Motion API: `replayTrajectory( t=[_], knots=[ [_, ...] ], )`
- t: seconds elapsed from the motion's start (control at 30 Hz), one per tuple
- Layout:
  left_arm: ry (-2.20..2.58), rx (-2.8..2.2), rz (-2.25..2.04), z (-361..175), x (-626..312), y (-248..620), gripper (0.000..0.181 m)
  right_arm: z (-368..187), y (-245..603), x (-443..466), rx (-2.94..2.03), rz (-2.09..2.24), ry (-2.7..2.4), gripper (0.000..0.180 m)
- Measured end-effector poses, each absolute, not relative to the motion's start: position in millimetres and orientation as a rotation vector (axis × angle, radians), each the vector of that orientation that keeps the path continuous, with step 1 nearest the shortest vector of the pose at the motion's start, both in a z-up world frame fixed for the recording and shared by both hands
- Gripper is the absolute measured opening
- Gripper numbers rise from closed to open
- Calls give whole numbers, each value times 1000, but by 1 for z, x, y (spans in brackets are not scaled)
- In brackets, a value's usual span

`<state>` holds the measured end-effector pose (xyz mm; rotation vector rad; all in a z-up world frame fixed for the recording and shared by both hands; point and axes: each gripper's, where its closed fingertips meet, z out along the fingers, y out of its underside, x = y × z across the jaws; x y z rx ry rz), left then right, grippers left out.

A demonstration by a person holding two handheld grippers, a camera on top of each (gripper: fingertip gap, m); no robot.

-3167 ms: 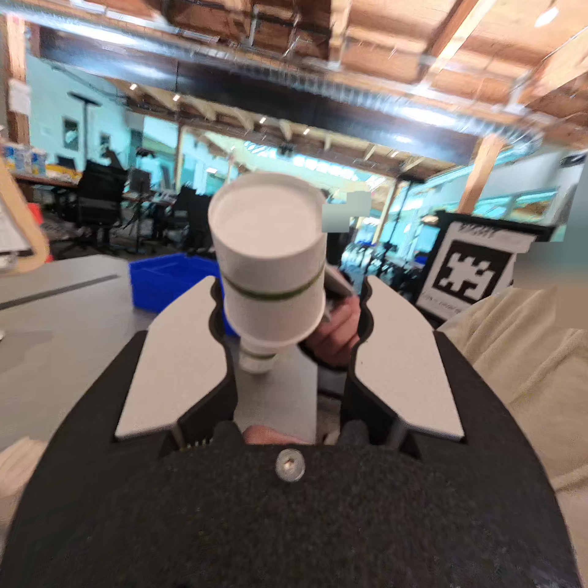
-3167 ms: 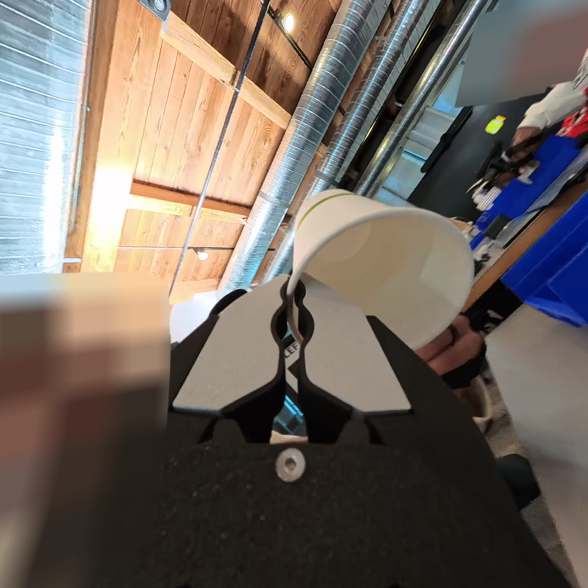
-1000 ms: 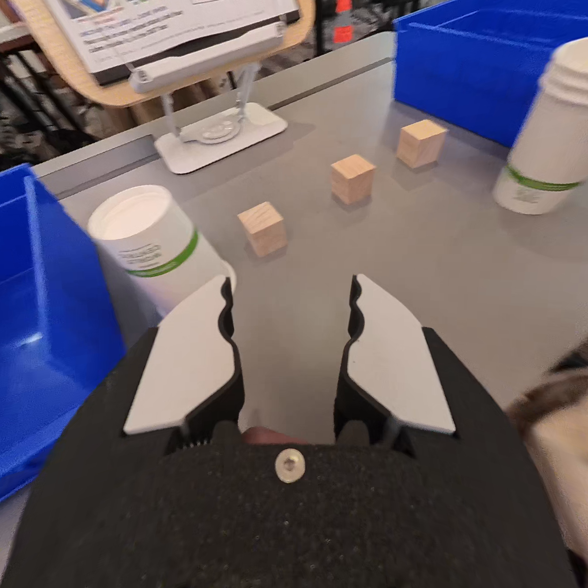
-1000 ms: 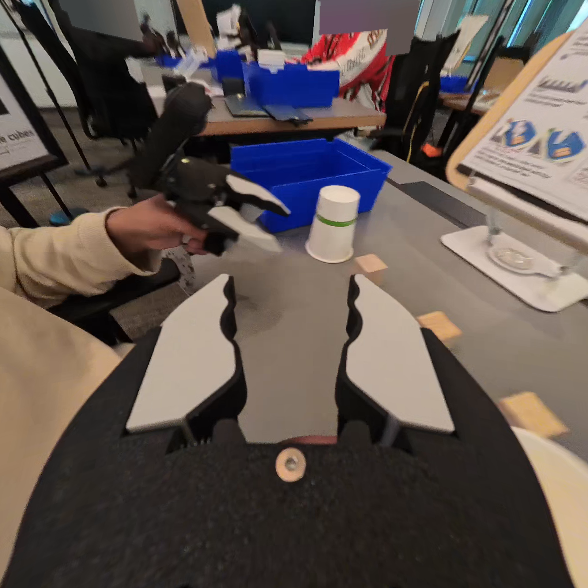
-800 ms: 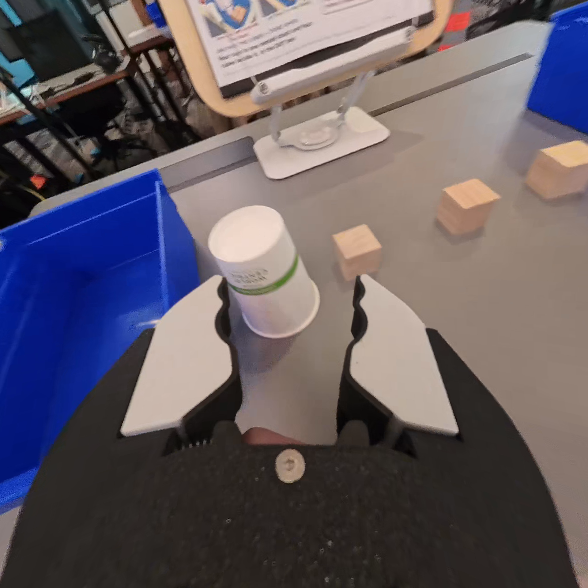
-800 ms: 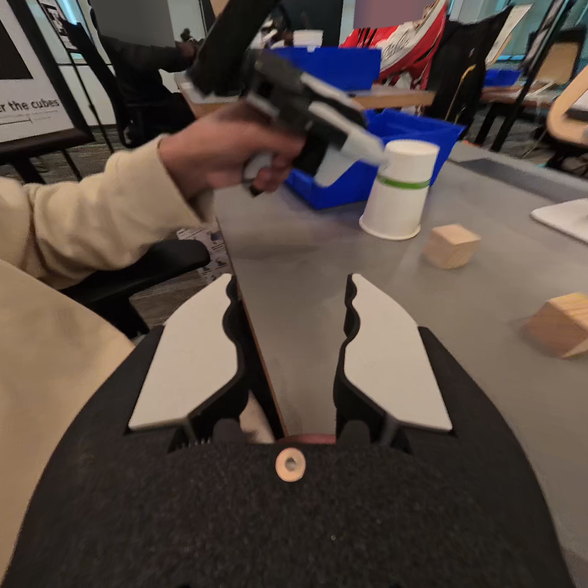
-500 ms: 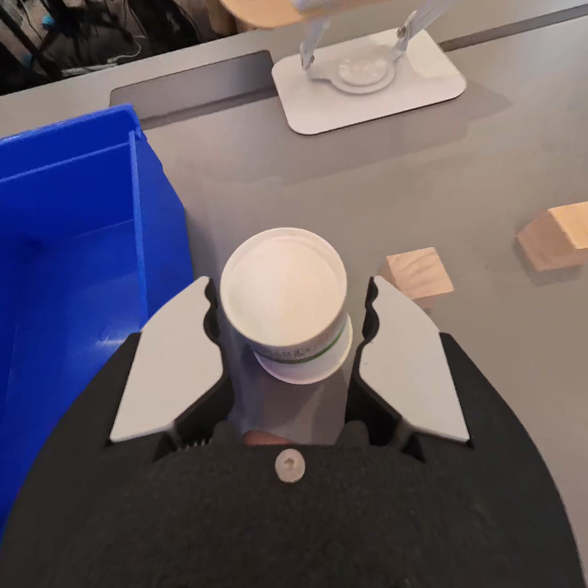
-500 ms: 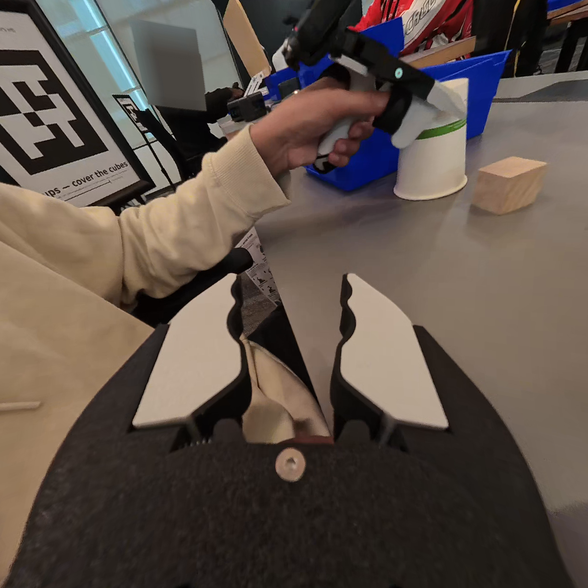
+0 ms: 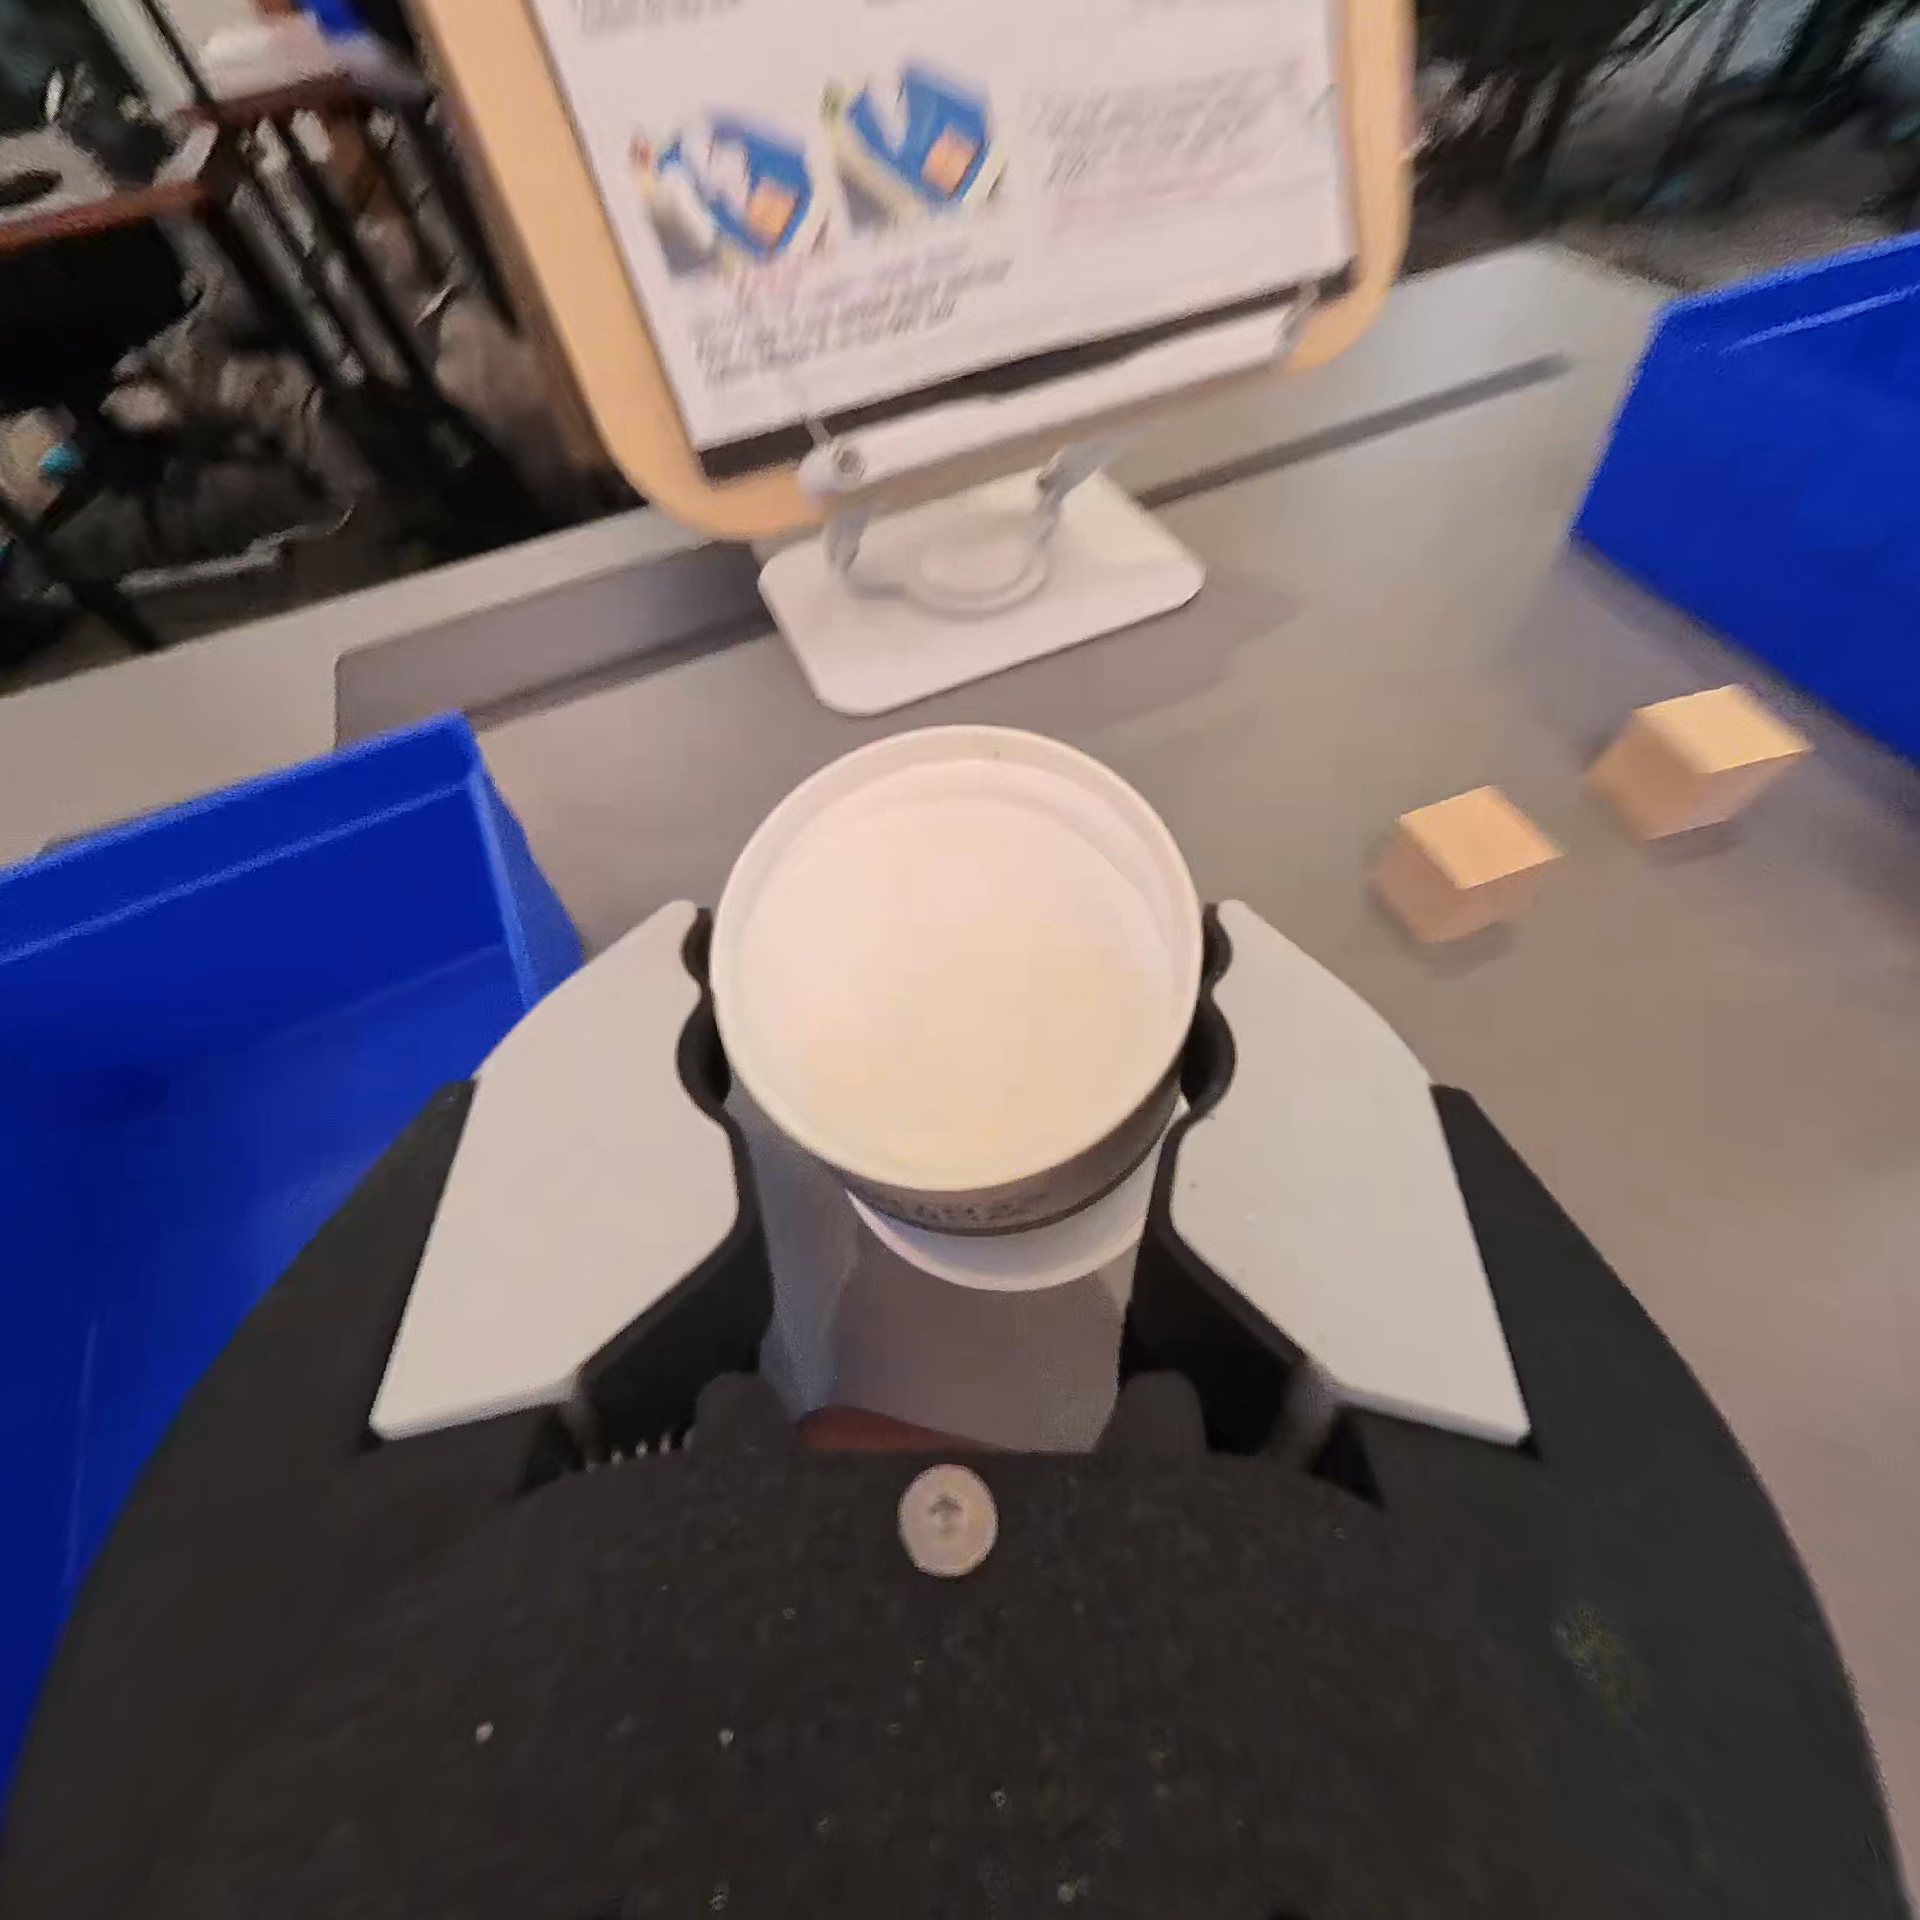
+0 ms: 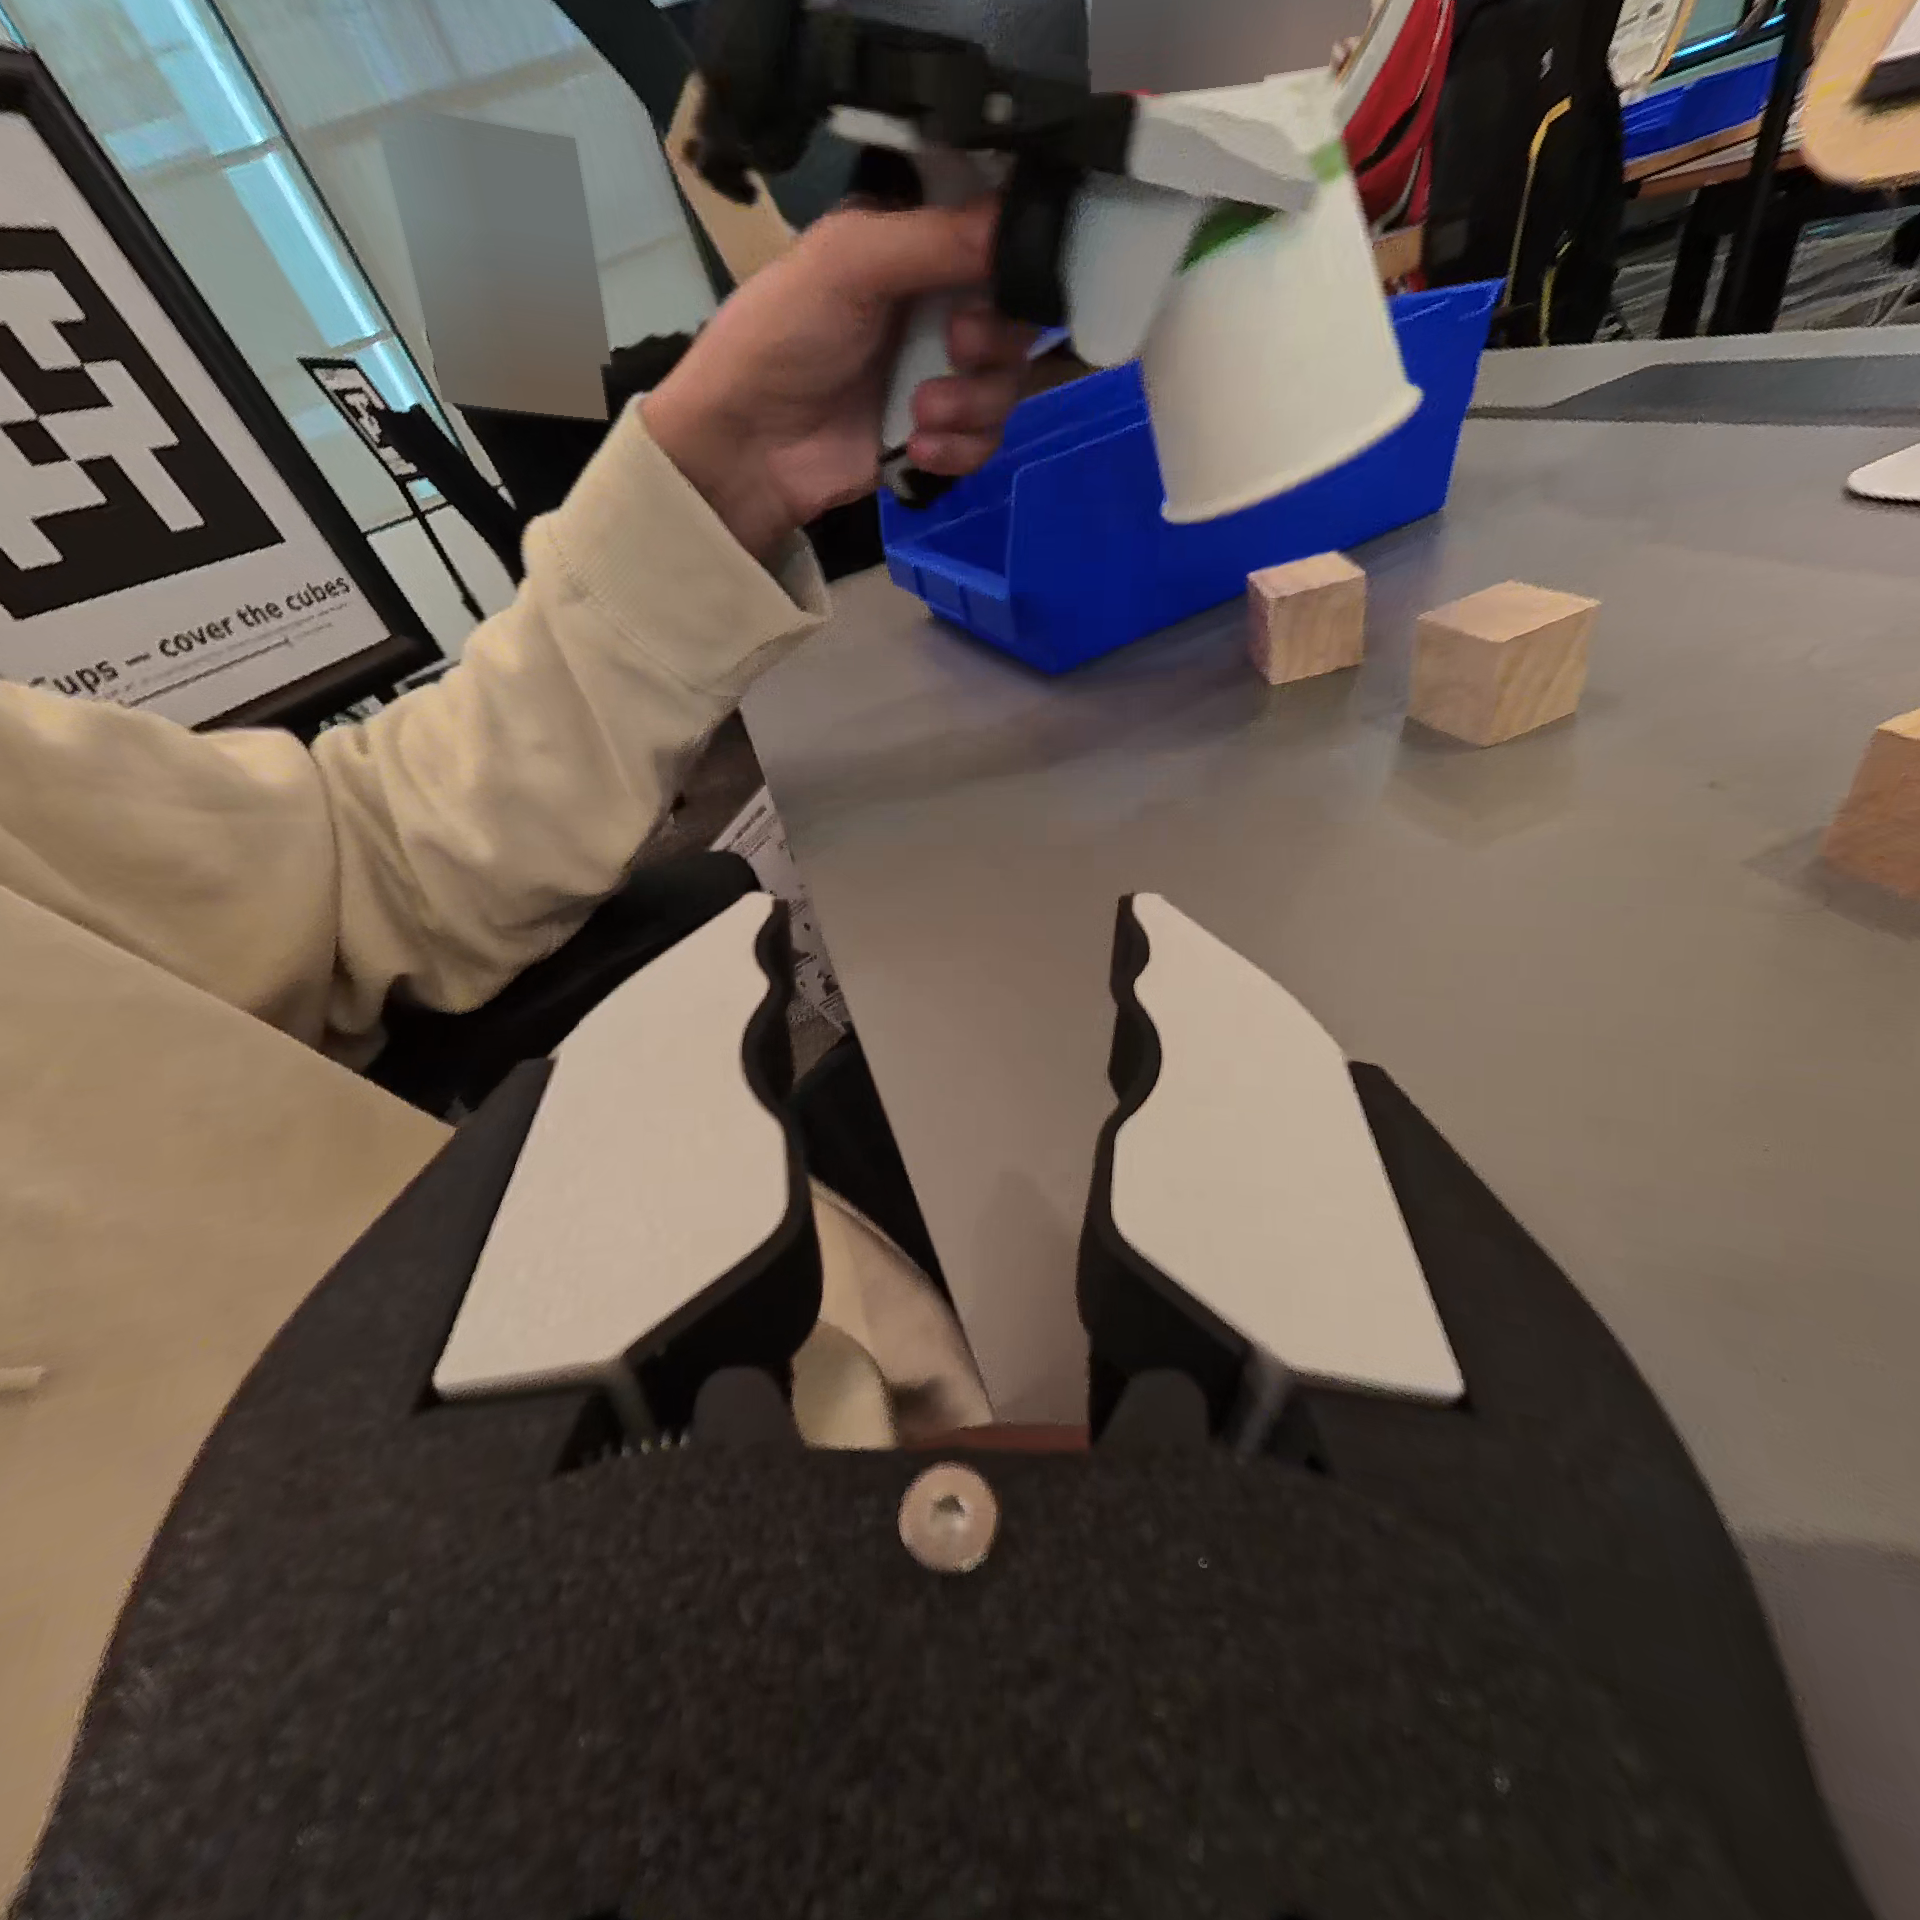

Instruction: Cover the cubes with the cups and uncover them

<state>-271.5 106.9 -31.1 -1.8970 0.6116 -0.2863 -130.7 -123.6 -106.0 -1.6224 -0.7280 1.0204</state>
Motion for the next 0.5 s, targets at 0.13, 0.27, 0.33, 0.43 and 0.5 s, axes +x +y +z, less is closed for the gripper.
replayTrajectory(
  t=[0.13,0.27,0.33,0.43,0.5],
  knots=[
    [661,-1703,-554,6,-259,78,86,-97,-112,-120,-1601,1051,-619,58],
    [753,-1400,-1036,39,-228,24,86,-56,-112,-127,-1513,1224,-488,50],
    [778,-1257,-1229,54,-214,-4,86,-26,-114,-140,-1468,1357,-462,54],
    [834,-1154,-1378,60,-196,-31,86,15,-106,-148,-1373,1594,-377,55],
    [861,-1125,-1383,61,-188,-39,86,29,-96,-150,-1338,1693,-334,55]
  ],
)
